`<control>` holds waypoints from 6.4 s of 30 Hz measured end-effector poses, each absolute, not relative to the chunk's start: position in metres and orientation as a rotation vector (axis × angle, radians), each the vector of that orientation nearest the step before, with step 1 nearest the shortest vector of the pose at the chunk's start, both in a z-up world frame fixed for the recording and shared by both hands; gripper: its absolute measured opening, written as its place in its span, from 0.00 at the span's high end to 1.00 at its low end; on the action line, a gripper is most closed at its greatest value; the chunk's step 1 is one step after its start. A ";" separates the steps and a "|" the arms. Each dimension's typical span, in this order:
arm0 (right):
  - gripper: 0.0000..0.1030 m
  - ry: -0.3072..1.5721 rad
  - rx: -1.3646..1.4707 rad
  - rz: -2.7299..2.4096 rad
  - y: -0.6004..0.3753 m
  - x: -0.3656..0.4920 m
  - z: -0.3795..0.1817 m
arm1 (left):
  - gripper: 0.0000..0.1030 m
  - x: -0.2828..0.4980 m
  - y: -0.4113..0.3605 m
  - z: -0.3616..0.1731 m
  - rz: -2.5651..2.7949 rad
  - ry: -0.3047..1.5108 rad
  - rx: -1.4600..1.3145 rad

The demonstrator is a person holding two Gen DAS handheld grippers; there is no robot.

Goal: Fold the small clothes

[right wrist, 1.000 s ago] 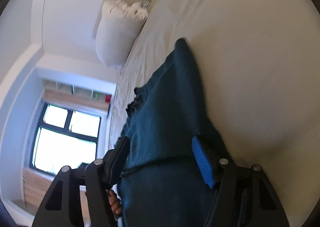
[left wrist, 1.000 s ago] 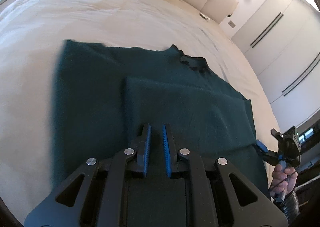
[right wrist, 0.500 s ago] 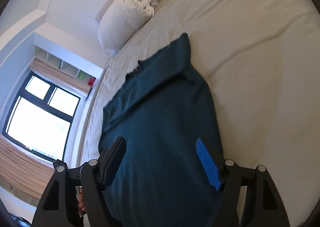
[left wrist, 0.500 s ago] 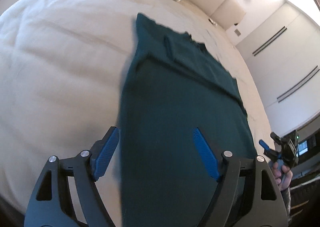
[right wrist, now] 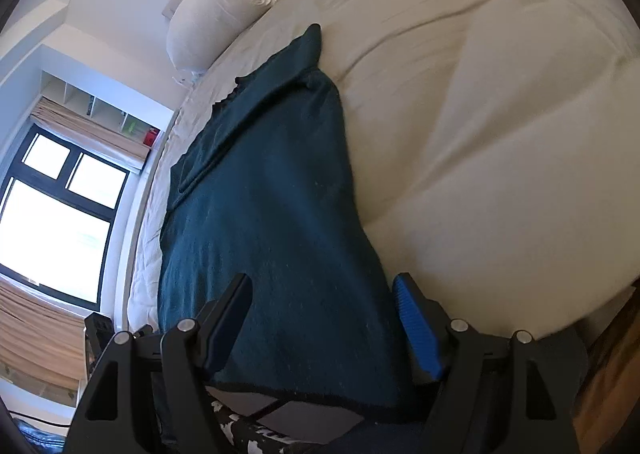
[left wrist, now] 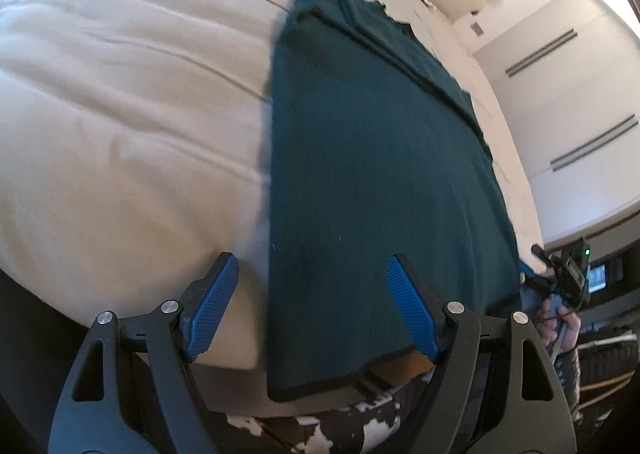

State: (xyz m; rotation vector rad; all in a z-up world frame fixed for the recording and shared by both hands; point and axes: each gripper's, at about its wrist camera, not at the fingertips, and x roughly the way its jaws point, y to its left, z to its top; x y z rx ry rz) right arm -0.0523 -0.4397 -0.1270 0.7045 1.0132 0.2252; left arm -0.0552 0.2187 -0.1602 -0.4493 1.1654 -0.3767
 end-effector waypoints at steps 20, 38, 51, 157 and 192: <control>0.37 1.108 0.743 0.313 -0.454 -0.063 -0.134 | 0.61 -0.047 0.229 -0.199 -0.453 1.299 -0.679; 0.89 1.273 0.666 0.358 -0.434 -0.057 -0.146 | 0.93 -0.042 0.209 -0.190 -0.535 1.321 -0.570; 0.92 0.973 0.727 0.524 -0.422 -0.038 -0.078 | 0.95 -0.032 0.227 -0.129 -0.698 1.105 -0.701; 0.64 0.980 0.415 0.044 -0.416 0.177 -0.128 | 0.68 0.205 0.237 -0.148 -0.224 0.962 -0.451; 0.90 0.956 0.442 0.064 -0.421 0.162 -0.124 | 0.90 0.209 0.229 -0.148 -0.237 0.980 -0.381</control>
